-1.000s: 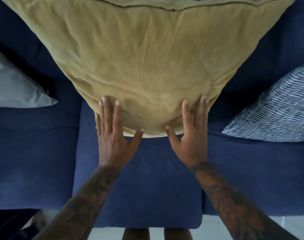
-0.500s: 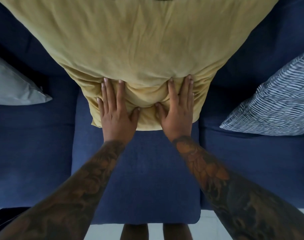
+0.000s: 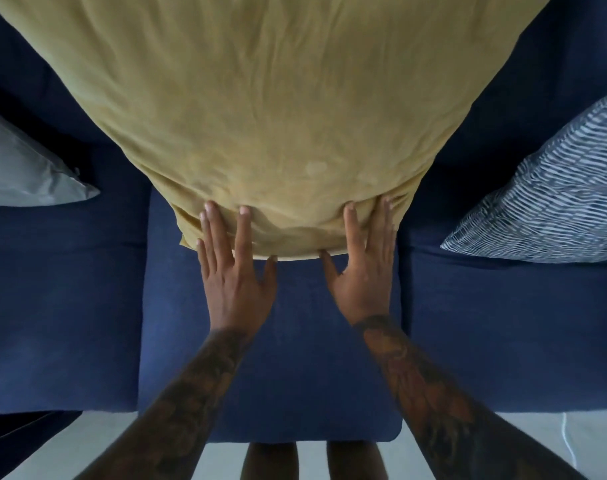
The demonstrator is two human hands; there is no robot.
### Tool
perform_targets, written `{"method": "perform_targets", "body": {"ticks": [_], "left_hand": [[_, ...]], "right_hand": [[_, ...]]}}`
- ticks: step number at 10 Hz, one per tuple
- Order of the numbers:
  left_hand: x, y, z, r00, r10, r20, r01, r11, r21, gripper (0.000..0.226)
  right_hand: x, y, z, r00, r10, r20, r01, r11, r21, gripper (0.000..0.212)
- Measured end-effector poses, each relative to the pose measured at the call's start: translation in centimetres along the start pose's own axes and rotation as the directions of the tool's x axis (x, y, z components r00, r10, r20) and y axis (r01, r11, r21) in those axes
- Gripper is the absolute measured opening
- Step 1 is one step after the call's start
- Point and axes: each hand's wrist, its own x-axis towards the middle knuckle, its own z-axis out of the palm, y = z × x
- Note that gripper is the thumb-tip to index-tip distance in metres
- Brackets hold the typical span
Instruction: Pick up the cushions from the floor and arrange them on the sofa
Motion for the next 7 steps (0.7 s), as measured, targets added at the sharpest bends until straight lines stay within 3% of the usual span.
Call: {"method": "perform_targets", "body": {"ticks": [4, 7], "left_hand": [[3.9, -0.3, 1.4, 0.996, -0.032, 0.086, 0.031, 0.999, 0.02, 0.103], [-0.2, 0.9, -6.3, 0.964, -0.001, 0.265, 0.009, 1.0, -0.029, 0.103]], "right_hand": [[3.3, -0.8, 1.9, 0.99, 0.061, 0.125, -0.052, 0.996, -0.077, 0.094], [-0.8, -2.8, -5.2, 0.965, 0.068, 0.252, -0.04, 0.993, -0.114, 0.096]]}}
